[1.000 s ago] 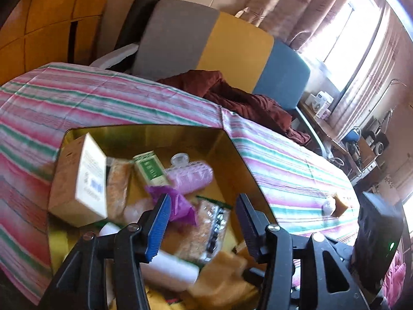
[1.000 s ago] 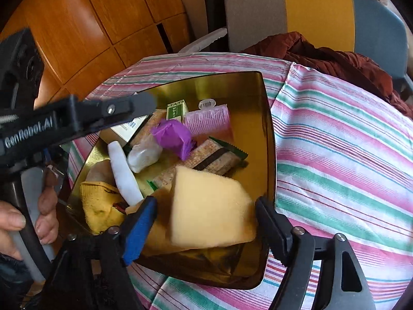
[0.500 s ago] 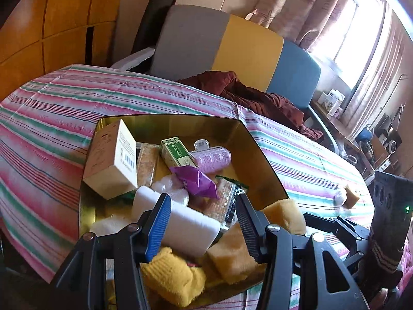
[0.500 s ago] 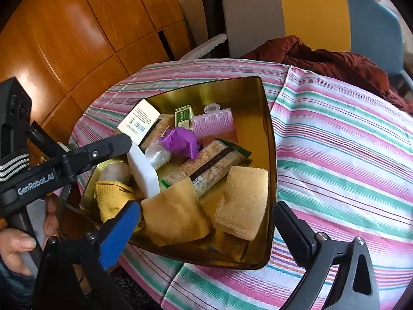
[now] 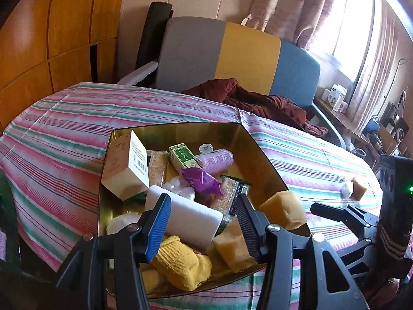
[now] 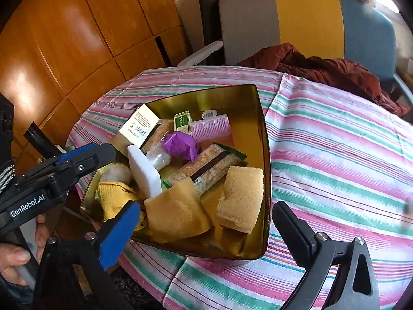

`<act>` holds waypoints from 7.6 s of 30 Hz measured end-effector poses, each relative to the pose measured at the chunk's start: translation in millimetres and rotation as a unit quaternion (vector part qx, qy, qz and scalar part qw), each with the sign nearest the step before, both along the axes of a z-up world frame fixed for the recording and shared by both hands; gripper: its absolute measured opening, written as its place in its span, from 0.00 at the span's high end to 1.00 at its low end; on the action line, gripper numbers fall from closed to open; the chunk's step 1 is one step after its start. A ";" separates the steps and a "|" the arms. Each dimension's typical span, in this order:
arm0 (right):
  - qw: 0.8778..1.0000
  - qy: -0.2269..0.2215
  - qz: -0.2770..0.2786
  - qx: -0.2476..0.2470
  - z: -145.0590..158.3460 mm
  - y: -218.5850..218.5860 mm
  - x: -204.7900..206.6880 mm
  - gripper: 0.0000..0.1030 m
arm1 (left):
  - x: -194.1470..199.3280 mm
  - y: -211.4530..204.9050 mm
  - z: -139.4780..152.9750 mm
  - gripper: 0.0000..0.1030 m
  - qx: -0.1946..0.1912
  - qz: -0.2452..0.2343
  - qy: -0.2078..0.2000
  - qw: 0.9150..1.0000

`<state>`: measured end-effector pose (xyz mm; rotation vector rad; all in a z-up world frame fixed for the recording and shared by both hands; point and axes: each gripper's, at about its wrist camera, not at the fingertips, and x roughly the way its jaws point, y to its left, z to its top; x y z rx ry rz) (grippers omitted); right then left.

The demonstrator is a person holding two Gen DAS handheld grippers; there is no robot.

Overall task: Organize objects
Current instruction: 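Move both grippers back toward the cotton ball and last yellow sponge, then grasp the yellow sponge with the right gripper while the left gripper grasps the cotton ball, then carry the cotton ball and yellow sponge into the gold tray and release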

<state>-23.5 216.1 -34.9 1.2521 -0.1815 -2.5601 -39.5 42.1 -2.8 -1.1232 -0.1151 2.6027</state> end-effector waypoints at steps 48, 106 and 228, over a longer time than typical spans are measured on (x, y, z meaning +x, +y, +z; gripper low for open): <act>0.986 -0.007 -0.167 0.009 3.6 138.3 17.9 0.00 | 26.6 65.9 7.0 0.49 -0.058 -0.098 0.009 0.993; 0.931 -0.061 -0.351 0.084 -9.3 411.4 9.8 0.36 | -16.3 350.6 -36.6 0.49 -0.034 -0.341 -0.084 0.936; 0.997 -0.006 0.018 0.080 -15.3 -29.2 -65.8 0.41 | -31.1 -4.3 -39.0 0.71 -0.028 -0.005 -0.028 0.999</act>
